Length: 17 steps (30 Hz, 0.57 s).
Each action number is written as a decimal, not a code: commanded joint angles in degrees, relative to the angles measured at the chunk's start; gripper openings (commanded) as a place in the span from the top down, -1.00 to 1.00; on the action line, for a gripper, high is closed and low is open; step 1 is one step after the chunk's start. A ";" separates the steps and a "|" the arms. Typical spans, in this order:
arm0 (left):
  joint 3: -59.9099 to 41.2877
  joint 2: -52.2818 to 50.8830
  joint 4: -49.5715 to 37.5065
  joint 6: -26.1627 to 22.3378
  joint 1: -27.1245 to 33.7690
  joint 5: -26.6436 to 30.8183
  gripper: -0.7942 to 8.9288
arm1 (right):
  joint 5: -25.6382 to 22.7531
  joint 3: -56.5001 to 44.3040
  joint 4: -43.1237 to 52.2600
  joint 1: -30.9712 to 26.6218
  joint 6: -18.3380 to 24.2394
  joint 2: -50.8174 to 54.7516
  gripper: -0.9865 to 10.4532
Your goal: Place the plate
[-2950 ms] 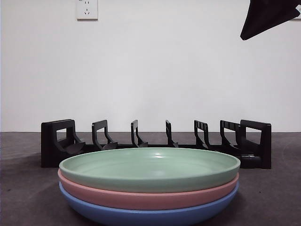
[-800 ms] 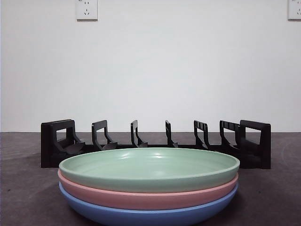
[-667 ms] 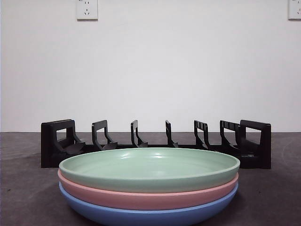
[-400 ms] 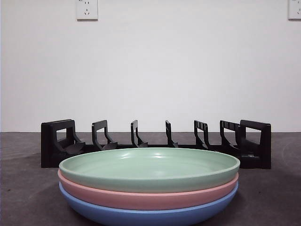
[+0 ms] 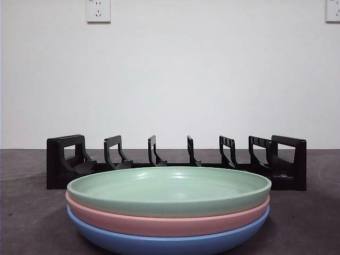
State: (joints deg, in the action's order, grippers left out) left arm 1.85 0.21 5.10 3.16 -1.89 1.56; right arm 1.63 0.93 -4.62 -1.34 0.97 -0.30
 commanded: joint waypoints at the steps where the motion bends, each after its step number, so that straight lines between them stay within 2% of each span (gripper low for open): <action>1: -1.05 0.02 -0.42 0.15 0.00 -0.02 0.82 | -0.17 -0.22 1.29 -0.02 -0.96 0.09 0.80; 17: -1.05 0.02 -0.42 0.15 0.00 -0.02 0.82 | -0.17 -0.20 2.05 -0.02 -0.96 0.09 0.80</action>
State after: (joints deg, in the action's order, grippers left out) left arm 1.85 0.21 5.10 3.16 -1.89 1.56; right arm 1.63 0.93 -3.38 -1.34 0.97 -0.30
